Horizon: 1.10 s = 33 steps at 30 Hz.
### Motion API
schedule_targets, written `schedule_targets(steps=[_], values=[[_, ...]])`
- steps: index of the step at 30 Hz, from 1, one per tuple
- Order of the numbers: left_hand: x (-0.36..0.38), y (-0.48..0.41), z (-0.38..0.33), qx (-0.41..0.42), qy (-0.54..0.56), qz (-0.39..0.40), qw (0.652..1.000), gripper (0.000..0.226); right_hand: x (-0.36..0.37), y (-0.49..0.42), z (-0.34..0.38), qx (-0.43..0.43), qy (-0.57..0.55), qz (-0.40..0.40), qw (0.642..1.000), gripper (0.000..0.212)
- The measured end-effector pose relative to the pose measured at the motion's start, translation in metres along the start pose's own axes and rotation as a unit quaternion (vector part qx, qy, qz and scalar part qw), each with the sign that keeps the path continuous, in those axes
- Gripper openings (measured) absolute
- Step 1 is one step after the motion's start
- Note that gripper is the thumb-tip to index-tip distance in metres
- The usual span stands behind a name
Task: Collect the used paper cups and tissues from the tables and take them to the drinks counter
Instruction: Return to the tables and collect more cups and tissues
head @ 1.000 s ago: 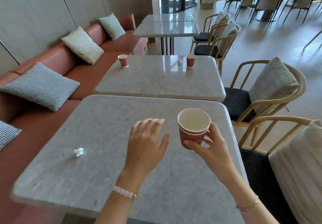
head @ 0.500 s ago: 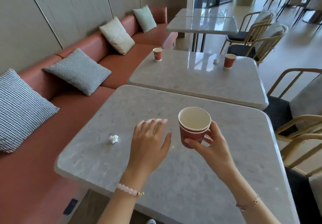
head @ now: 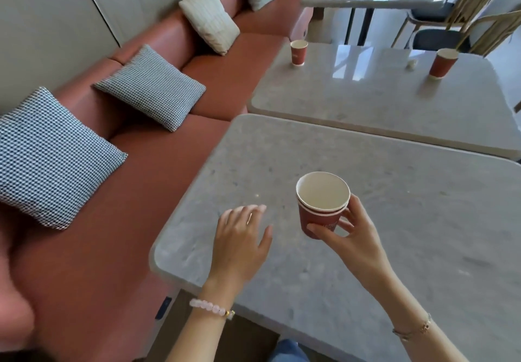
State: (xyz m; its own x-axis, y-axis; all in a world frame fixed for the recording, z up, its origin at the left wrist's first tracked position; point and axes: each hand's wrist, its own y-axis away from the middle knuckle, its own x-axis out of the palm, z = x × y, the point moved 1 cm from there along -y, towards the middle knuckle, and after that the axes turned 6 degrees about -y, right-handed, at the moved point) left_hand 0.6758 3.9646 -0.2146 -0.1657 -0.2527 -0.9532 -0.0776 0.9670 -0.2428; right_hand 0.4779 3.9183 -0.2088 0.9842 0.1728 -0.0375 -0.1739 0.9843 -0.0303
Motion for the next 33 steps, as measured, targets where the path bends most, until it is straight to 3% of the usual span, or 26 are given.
schedule_targets(steps=[8, 16, 26, 33], values=[[0.065, 0.004, 0.060, -0.033, 0.009, 0.073, 0.997, 0.041, 0.021, -0.005, -0.012, 0.006, 0.035, -0.013, 0.999, 0.061], [0.108, -0.019, 0.072, -0.042, 0.022, 0.153, 0.987, 0.059, 0.016, -0.011, -0.012, 0.015, 0.046, -0.036, 0.998, 0.066], [0.111, -0.034, 0.067, -0.033, 0.047, 0.114, 0.992, 0.027, 0.012, -0.013, -0.010, 0.015, 0.039, -0.062, 0.997, 0.058], [0.072, -0.059, 0.035, 0.012, 0.120, 0.021, 0.992, 0.021, -0.002, -0.013, -0.005, 0.016, 0.033, -0.094, 0.995, 0.061]])
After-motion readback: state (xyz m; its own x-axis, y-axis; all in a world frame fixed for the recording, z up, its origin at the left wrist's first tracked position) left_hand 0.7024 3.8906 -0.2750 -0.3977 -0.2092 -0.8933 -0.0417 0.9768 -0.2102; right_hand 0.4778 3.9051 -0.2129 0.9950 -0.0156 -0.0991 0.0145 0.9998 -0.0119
